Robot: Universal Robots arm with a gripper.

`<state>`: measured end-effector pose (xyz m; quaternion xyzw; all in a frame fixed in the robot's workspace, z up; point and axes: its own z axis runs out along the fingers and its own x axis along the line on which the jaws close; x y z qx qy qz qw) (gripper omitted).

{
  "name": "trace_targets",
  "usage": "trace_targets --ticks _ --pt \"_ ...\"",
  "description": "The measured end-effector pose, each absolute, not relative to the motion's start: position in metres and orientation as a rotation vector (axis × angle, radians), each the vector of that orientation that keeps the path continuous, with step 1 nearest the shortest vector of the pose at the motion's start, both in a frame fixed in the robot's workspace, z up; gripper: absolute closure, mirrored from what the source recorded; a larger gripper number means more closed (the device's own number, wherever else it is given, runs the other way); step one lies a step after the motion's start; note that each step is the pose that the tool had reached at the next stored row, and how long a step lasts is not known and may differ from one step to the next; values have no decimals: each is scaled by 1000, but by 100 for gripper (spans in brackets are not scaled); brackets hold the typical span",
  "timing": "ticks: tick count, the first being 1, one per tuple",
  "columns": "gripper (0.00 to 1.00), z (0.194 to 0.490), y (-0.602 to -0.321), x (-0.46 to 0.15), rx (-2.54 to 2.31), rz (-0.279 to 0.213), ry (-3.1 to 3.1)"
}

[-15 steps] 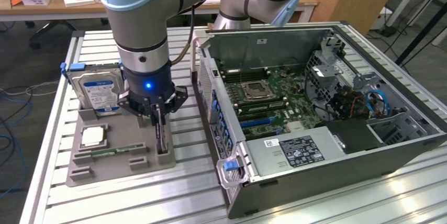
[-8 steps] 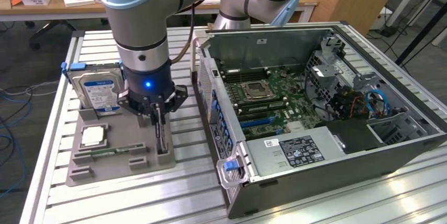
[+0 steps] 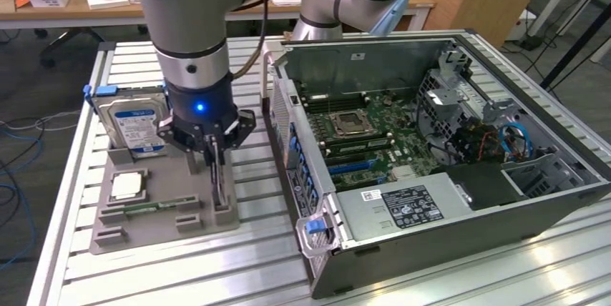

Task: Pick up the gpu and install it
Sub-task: 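Pick up the gpu and move the gpu toward the slot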

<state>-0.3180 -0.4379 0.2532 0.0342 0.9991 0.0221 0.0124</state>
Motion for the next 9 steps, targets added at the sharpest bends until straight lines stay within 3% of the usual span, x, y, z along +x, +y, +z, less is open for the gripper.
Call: trace_targets --ticks 9 --pt "74 281 -435 -321 107 69 3114"
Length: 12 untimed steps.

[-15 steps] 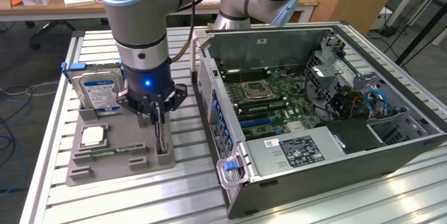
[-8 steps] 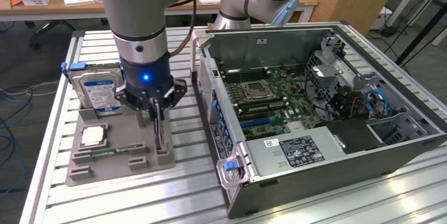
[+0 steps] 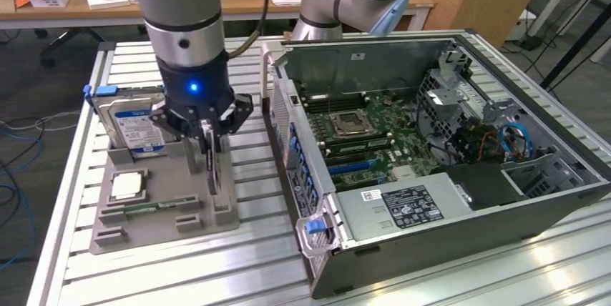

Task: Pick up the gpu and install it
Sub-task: 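Pick up the gpu and move the gpu toward the slot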

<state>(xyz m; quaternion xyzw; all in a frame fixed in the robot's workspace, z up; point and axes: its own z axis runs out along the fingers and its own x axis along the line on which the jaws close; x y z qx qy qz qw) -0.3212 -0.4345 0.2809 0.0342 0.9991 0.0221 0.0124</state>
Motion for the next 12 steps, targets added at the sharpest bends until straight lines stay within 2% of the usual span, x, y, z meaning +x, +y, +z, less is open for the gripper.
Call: trace_targets --ticks 12 --pt "74 315 -434 -324 106 69 3114"
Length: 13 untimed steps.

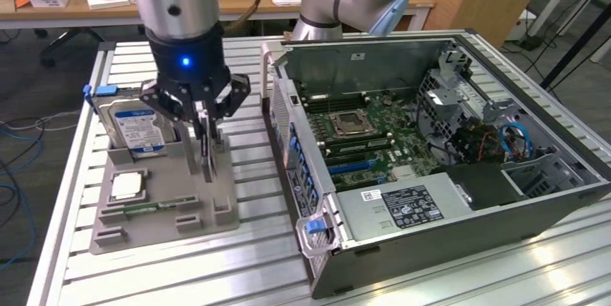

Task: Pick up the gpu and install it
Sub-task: 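Pick up the gpu and move the gpu toward the slot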

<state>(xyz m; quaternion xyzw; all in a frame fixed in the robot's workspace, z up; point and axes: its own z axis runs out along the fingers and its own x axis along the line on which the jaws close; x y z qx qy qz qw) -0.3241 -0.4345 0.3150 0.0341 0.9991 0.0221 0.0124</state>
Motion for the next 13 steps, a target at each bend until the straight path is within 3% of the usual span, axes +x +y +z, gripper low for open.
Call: trace_targets --ticks 13 --pt "74 354 -434 -326 106 68 3114"
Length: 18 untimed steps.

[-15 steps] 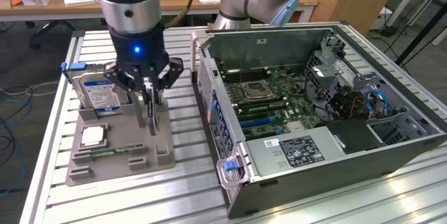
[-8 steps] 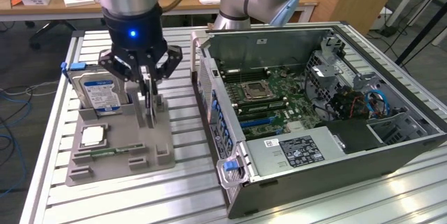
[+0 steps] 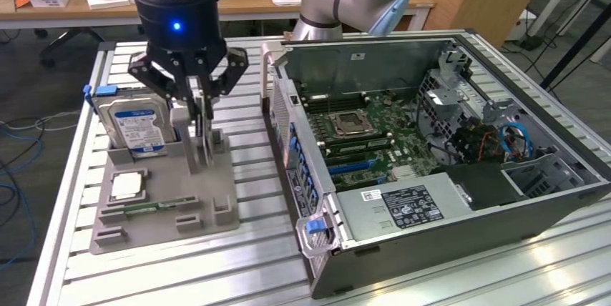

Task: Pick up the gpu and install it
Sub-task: 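Pick up the gpu and move the gpu toward the slot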

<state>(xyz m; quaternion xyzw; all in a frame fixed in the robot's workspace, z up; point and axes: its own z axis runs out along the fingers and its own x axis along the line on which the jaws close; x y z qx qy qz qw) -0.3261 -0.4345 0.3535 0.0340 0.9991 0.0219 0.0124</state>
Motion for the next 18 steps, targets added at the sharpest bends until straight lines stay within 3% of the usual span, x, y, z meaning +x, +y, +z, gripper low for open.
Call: trace_targets --ticks 18 --pt "74 406 -434 -327 102 68 3114"
